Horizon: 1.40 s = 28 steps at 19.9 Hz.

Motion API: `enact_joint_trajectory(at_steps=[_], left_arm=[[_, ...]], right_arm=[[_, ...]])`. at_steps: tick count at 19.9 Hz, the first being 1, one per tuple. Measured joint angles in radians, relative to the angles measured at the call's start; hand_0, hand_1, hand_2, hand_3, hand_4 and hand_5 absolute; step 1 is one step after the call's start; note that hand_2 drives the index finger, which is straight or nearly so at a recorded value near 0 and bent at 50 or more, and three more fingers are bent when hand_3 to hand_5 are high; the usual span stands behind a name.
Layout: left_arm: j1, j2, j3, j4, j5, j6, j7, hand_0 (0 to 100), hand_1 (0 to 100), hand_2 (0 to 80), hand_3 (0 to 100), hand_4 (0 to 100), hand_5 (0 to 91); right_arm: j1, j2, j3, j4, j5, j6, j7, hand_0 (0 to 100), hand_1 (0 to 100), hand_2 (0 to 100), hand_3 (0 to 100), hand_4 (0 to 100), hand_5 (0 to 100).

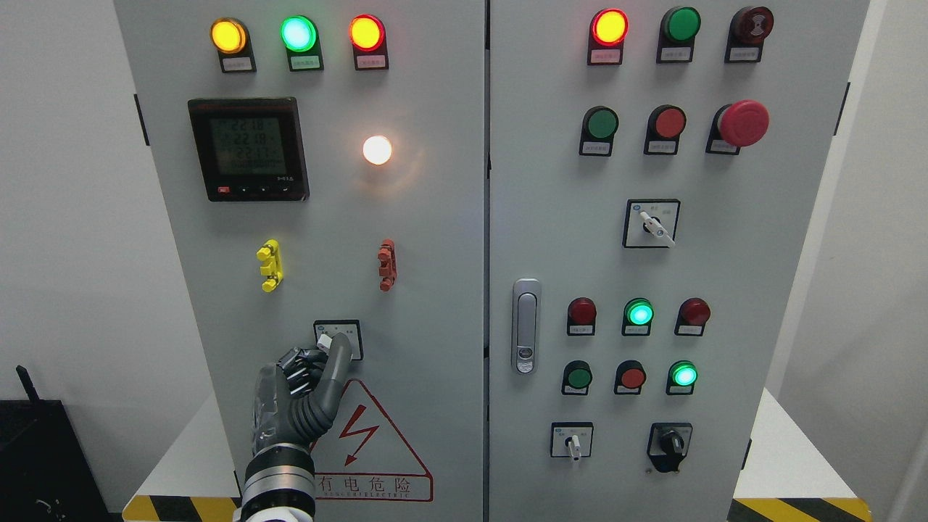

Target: Turn on light switch 1

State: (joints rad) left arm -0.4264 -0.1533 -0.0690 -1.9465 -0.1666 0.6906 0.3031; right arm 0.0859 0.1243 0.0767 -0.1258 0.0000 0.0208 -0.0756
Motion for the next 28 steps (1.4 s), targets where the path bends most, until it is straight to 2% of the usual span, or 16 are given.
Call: enact_joint_trajectory(at_steps=[6, 20, 23, 28], left_arm=[[0.001, 0.000, 0.000, -0.001, 0.000, 0.000, 0.000, 21, 46, 61.9, 94, 96, 81.9], [0.062, 0.005, -0.001, -0.039, 0.000, -0.020, -0.019, 21, 46, 62.5, 94, 96, 82.7], [0.103, 0.008, -0.003, -0.054, 0.000, -0.081, -0.022, 21, 46, 62.8, 95, 97, 83.6], [0.227, 0.019, 0.005, -0.070, 0.005, -0.311, -0.077, 21, 42, 62.5, 97, 99, 84.1]], right_arm=[[0.000, 0.000, 0.000, 0.000, 0.000, 0.000, 0.000, 0, 0, 0, 0, 0, 0], [0.000, 0.000, 0.000, 0.000, 0.000, 0.000, 0.000, 0, 0, 0, 0, 0, 0], [0.000, 0.000, 0.000, 0.000, 0.000, 0.000, 0.000, 0, 0, 0, 0, 0, 0], [0.000, 0.000, 0.000, 0.000, 0.000, 0.000, 0.000, 0, 0, 0, 0, 0, 0]])
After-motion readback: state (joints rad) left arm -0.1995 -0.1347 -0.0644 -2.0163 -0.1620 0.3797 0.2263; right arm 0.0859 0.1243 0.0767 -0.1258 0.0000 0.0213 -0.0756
